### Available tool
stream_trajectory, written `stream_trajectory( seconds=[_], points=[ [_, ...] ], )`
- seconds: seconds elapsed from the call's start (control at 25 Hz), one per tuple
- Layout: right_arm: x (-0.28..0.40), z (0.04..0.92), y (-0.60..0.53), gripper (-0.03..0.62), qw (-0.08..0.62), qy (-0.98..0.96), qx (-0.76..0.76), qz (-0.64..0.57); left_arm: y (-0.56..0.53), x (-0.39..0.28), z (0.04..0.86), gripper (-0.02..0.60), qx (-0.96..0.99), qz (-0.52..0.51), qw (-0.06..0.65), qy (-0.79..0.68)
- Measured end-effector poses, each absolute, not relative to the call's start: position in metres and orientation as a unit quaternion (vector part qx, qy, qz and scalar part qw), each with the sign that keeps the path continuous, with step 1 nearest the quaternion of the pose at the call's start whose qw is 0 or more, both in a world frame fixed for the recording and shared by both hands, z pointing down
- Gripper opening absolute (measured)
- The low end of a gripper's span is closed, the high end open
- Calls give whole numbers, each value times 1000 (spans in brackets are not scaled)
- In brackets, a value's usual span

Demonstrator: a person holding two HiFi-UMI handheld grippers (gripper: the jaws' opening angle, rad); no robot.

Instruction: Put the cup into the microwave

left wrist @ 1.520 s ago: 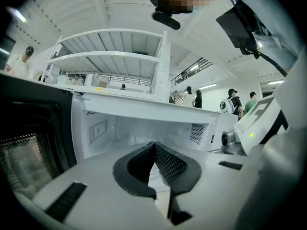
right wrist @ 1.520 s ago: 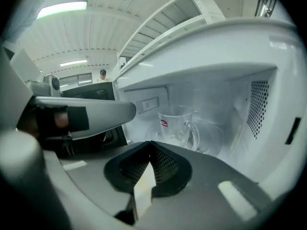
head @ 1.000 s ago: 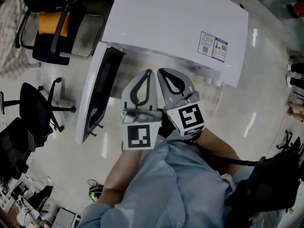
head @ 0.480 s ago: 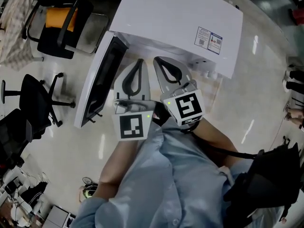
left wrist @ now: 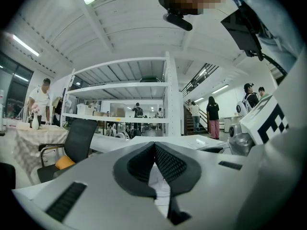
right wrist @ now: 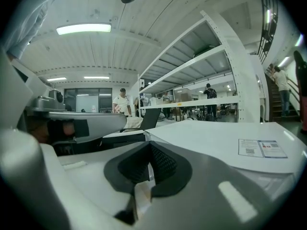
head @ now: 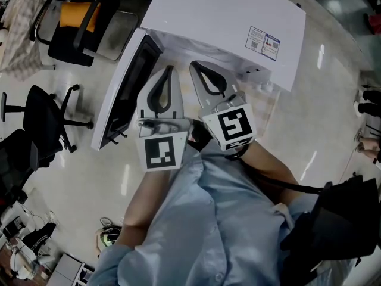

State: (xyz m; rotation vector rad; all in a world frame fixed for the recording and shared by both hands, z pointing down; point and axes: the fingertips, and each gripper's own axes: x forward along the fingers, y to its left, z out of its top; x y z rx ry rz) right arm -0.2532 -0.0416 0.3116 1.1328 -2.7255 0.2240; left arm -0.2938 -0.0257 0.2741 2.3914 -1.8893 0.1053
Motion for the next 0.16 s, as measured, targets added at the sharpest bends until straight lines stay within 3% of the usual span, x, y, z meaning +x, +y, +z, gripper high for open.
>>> stream_trajectory(
  seconds=[0.16],
  points=[
    [-254, 312, -40, 0, 88, -918, 379, 74, -24, -297, 275, 8, 781, 33, 45, -622]
  ],
)
